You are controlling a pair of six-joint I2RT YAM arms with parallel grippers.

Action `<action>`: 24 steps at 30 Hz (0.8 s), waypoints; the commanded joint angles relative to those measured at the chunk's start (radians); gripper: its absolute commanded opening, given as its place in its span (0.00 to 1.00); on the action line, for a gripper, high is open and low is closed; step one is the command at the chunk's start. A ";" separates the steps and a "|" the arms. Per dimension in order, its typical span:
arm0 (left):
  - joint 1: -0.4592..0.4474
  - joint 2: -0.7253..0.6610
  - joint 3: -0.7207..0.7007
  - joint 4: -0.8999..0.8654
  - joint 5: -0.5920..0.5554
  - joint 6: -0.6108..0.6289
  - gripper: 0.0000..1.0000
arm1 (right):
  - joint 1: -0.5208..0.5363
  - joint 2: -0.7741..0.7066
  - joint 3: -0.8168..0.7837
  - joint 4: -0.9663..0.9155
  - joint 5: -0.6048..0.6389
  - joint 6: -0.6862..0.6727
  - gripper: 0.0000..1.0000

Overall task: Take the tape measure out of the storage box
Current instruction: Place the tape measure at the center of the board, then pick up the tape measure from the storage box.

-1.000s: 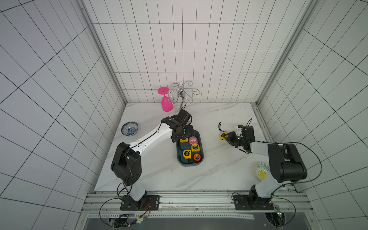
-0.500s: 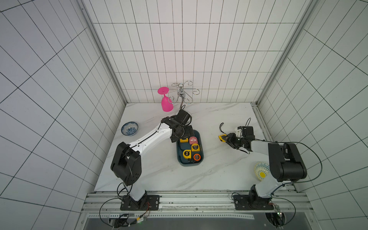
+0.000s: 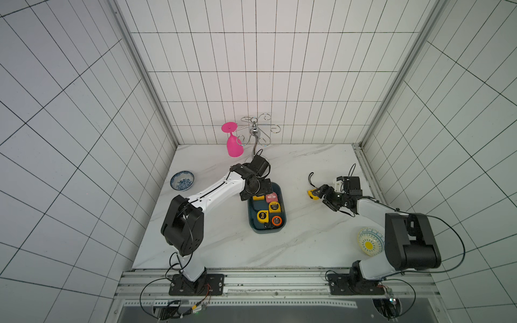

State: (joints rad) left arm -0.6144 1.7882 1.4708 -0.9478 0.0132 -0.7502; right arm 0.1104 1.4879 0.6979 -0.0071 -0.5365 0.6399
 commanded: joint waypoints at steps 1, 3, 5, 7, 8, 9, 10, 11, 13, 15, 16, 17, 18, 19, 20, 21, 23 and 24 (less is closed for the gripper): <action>-0.003 0.063 0.074 -0.033 -0.029 0.077 0.95 | -0.011 -0.067 0.009 -0.071 0.018 -0.017 0.83; -0.004 0.099 0.109 -0.061 -0.051 0.114 0.92 | -0.011 -0.097 0.009 -0.092 0.011 -0.017 0.83; -0.004 0.126 0.130 -0.075 -0.069 0.148 0.89 | -0.011 -0.123 0.011 -0.109 0.005 -0.015 0.81; -0.004 0.149 0.140 -0.079 -0.084 0.171 0.86 | -0.011 -0.148 0.008 -0.120 0.001 -0.010 0.80; -0.003 0.161 0.144 -0.079 -0.088 0.180 0.84 | -0.010 -0.160 0.007 -0.123 0.001 -0.008 0.80; -0.004 0.174 0.147 -0.079 -0.092 0.186 0.82 | -0.010 -0.169 0.006 -0.128 0.001 -0.006 0.79; -0.003 0.183 0.148 -0.077 -0.093 0.190 0.80 | -0.010 -0.176 0.005 -0.129 0.001 -0.004 0.79; -0.003 0.195 0.148 -0.073 -0.092 0.194 0.78 | -0.011 -0.182 0.005 -0.130 0.001 -0.003 0.78; -0.003 0.213 0.148 -0.064 -0.087 0.202 0.76 | -0.011 -0.186 0.005 -0.131 -0.002 0.001 0.77; -0.005 0.228 0.149 -0.056 -0.092 0.207 0.76 | -0.011 -0.188 0.005 -0.133 -0.005 0.003 0.77; -0.004 0.232 0.148 -0.051 -0.095 0.210 0.75 | -0.011 -0.188 0.004 -0.133 -0.007 0.003 0.77; -0.004 0.236 0.148 -0.044 -0.100 0.212 0.75 | -0.011 -0.187 0.005 -0.133 -0.007 0.003 0.77; -0.004 0.239 0.148 -0.038 -0.105 0.213 0.75 | -0.012 -0.187 0.005 -0.133 -0.006 0.001 0.76; -0.004 0.243 0.146 -0.031 -0.110 0.215 0.75 | -0.011 -0.184 0.005 -0.133 -0.007 0.002 0.77; -0.003 0.244 0.143 -0.022 -0.114 0.215 0.74 | -0.012 -0.183 0.006 -0.132 -0.008 0.002 0.77; -0.005 0.246 0.140 -0.013 -0.119 0.216 0.74 | -0.012 -0.181 0.006 -0.131 -0.008 0.002 0.76; -0.005 0.253 0.139 0.000 -0.131 0.216 0.73 | -0.011 -0.177 0.009 -0.132 -0.010 0.002 0.76; -0.005 0.255 0.139 0.005 -0.138 0.216 0.72 | -0.011 -0.176 0.009 -0.132 -0.010 0.003 0.76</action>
State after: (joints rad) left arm -0.6144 2.0220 1.6001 -0.9863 -0.0875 -0.5491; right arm 0.1104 1.3144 0.6979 -0.1249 -0.5377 0.6426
